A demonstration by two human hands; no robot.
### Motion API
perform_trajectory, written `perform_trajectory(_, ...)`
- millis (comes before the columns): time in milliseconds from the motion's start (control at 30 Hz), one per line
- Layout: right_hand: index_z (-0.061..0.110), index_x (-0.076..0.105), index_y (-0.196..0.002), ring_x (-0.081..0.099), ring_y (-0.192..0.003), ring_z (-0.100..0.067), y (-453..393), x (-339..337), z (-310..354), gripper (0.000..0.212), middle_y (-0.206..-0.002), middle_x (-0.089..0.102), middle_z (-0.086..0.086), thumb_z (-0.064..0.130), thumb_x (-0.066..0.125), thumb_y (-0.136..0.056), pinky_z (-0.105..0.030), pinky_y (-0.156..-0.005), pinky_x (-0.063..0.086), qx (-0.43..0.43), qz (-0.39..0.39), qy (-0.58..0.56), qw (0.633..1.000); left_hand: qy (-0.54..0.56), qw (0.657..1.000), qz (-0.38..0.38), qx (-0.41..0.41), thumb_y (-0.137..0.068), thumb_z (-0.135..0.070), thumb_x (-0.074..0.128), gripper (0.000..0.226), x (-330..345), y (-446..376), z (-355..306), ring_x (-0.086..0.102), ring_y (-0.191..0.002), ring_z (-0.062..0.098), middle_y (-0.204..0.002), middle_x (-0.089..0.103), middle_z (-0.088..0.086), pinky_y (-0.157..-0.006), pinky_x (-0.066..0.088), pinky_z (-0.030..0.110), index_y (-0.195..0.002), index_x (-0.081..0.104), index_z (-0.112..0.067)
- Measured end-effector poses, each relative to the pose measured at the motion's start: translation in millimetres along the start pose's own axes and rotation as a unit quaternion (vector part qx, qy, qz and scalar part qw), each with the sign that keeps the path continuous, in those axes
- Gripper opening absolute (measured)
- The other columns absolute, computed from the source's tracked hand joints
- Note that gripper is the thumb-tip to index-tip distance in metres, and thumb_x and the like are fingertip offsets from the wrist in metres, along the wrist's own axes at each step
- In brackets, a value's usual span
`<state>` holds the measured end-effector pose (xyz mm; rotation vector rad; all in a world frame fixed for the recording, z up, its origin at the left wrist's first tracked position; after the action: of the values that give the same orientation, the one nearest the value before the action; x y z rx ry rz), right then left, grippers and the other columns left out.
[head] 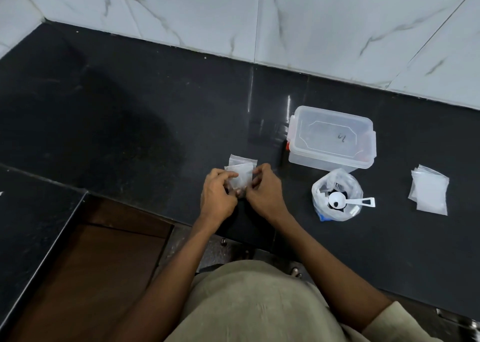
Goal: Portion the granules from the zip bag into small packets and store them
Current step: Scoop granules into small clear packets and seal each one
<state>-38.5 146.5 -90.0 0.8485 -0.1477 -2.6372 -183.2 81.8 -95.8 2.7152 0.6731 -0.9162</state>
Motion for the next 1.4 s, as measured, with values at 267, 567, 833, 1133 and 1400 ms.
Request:
perform_trajectory(267,0.004,0.063,-0.121,0.06,-0.101,-0.027,-11,12,8,0.025,-0.12,0.054,-0.013,0.009,0.059,-0.096,-0.035,-0.089,0.05,-0.084,0.012,0.11,0.99,-0.069,0.997,0.023,0.02,-0.087,-0.002,0.07,0.04,6,-21,-8,0.05,-0.119,0.018,-0.132,0.056,-0.001,-0.095,0.051,0.036,-0.126,0.069,-0.012)
perform_trajectory(567,0.008,0.061,-0.132,0.056,-0.106,-0.025,-6,-2,11,0.039,-0.117,0.051,-0.01,0.006,0.06,-0.093,-0.04,-0.095,0.051,-0.133,0.025,0.103,0.985,-0.157,0.987,-0.014,0.022,-0.087,-0.005,0.061,0.049,8,-25,-38,0.046,-0.126,0.025,-0.14,0.052,0.004,-0.103,0.035,0.038,-0.135,0.062,-0.012)
perform_trajectory(833,0.003,0.073,-0.106,0.063,-0.09,-0.027,25,-109,6,0.032,-0.101,0.064,-0.012,0.0,0.059,-0.078,-0.038,-0.078,0.054,-0.21,-0.147,0.092,0.962,-0.017,0.972,-0.059,0.227,-0.082,0.003,0.052,0.035,45,24,-133,0.058,-0.106,0.021,-0.111,0.067,0.007,-0.094,0.048,0.029,-0.112,0.07,-0.006)
perform_trajectory(1133,0.007,0.076,-0.095,0.057,-0.088,-0.027,48,-249,-70,0.026,-0.093,0.063,-0.009,-0.005,0.058,-0.08,-0.037,-0.072,0.049,-0.115,-0.402,0.16,0.894,-0.023,0.958,0.089,0.273,-0.081,-0.001,0.06,0.044,132,47,-196,0.061,-0.109,0.023,-0.12,0.064,0.007,-0.093,0.054,0.039,-0.124,0.064,-0.007)
perform_trajectory(1400,0.0,0.06,-0.123,0.05,-0.116,-0.043,41,-302,-171,0.041,-0.123,0.055,-0.023,0.016,0.067,-0.086,-0.053,-0.099,0.043,0.208,-0.286,0.278,0.893,-0.064,0.961,0.124,0.237,-0.082,-0.004,0.065,0.038,160,53,-205,0.06,-0.107,0.024,-0.122,0.062,0.006,-0.093,0.053,0.04,-0.12,0.065,-0.01)
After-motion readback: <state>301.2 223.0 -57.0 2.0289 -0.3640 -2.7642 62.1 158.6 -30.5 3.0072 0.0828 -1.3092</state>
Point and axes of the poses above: each hand's wrist, its own y-axis away from the middle knuckle, its own x-axis out of the palm, z = x × y, the point moved 8 cm from there along -y, towards the middle knuckle
